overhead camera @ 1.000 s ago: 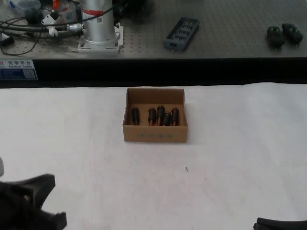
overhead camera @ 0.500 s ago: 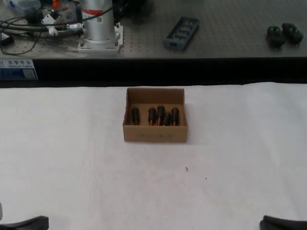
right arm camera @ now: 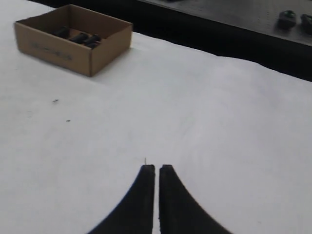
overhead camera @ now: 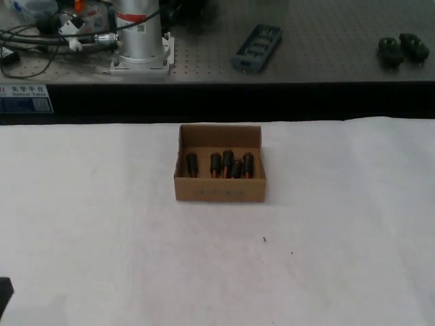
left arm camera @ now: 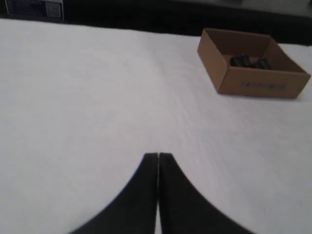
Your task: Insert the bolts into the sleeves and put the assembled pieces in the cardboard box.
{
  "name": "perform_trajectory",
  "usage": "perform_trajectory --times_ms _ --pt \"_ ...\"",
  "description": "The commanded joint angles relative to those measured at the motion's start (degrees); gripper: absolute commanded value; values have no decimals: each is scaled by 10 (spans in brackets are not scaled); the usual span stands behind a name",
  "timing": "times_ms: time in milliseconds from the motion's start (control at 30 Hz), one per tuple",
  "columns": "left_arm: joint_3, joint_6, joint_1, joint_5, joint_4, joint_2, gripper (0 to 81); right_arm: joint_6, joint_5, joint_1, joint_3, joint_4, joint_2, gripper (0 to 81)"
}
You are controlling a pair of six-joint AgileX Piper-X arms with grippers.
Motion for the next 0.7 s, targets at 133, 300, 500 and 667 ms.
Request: perform_trajectory --times_ms 133,300,500,667 --pt "-6 -3 10 1 -1 -101 6 -4 -4 -53 -4 3 -5 37" --pt "-6 -3 24 -1 3 -161 6 -4 -4 -55 -4 3 -5 37" --pt "-6 -3 26 -38 144 -161 6 -4 -4 -55 -4 3 -5 37" --pt "-6 -3 26 -36 265 -161 6 -4 -4 -55 -4 3 -5 37"
